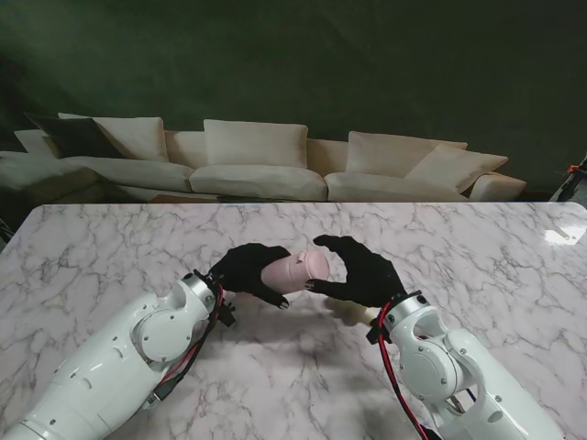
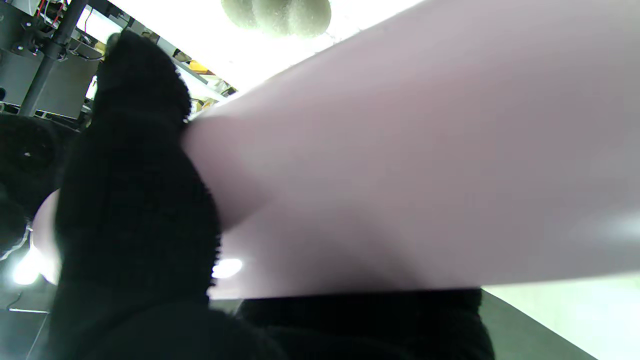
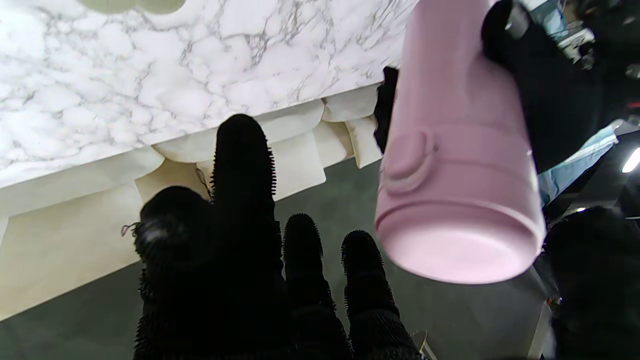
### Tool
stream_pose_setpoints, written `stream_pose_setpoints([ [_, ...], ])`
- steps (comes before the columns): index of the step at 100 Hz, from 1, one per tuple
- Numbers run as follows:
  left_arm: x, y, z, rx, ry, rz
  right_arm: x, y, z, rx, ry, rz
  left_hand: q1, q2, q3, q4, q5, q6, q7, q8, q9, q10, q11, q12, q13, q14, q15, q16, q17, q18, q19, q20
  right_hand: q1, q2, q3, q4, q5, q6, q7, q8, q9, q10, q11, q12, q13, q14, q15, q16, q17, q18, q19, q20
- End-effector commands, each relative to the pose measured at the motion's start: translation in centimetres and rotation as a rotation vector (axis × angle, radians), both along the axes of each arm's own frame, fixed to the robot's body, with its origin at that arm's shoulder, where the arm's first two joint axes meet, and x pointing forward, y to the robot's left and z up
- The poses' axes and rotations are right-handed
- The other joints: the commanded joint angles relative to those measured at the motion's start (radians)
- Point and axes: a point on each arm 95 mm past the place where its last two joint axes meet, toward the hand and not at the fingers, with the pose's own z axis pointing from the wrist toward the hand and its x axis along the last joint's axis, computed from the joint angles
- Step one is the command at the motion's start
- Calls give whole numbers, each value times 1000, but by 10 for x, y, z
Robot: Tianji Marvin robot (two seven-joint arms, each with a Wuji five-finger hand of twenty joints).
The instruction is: Clean the thermos with cup brush
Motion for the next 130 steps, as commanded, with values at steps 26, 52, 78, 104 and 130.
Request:
stream_pose_setpoints([
  [26,2,-5,5,3,-4,-10,3,23,2,64,-9,124,355,474,267,-9,69,-153,144,37,18,-32,27,17,85,-85,157,49,33,-119,116,41,344,-18,-94,53,187,-190,166,154,-64,-39,89,40,-190,-84,132,68,-178,-12,30,0],
  [52,3,-7,6,-2,5,0,0,28,-2,100,-79,253,354,476,266,-10,63,-147,137,31,14,-21,25,15,84,-86,157,49,33,-121,116,41,204,-60,115,18,431,-261,217,202,47,-109,-47,-19,-492,-87,-271,-72,-666,108,-394,83],
  [78,2,-7,5,-4,10,5,-2,32,-2,282,-104,315,354,477,266,-9,63,-147,138,29,15,-31,27,13,84,-87,158,49,33,-121,116,41,241,-86,109,-33,523,-335,294,52,380,-296,-98,22,-433,-168,-488,-184,-794,143,-705,-146],
  [104,2,-7,5,-6,7,6,-1,22,9,425,-201,283,354,477,267,-9,63,-147,139,29,14,-31,29,12,85,-87,159,49,34,-121,117,41,242,-65,192,-31,359,-381,255,-60,228,-386,-227,-54,-573,-251,-607,-288,-821,84,-756,-210],
  [130,0,-5,6,-8,-6,-6,0,-3,9,264,-147,64,351,478,267,-8,63,-148,140,29,14,-32,30,12,84,-88,160,49,34,-123,117,41,125,66,-64,23,-24,-83,30,12,-164,-65,-146,-57,-645,6,-556,-286,-684,-53,-568,-153],
])
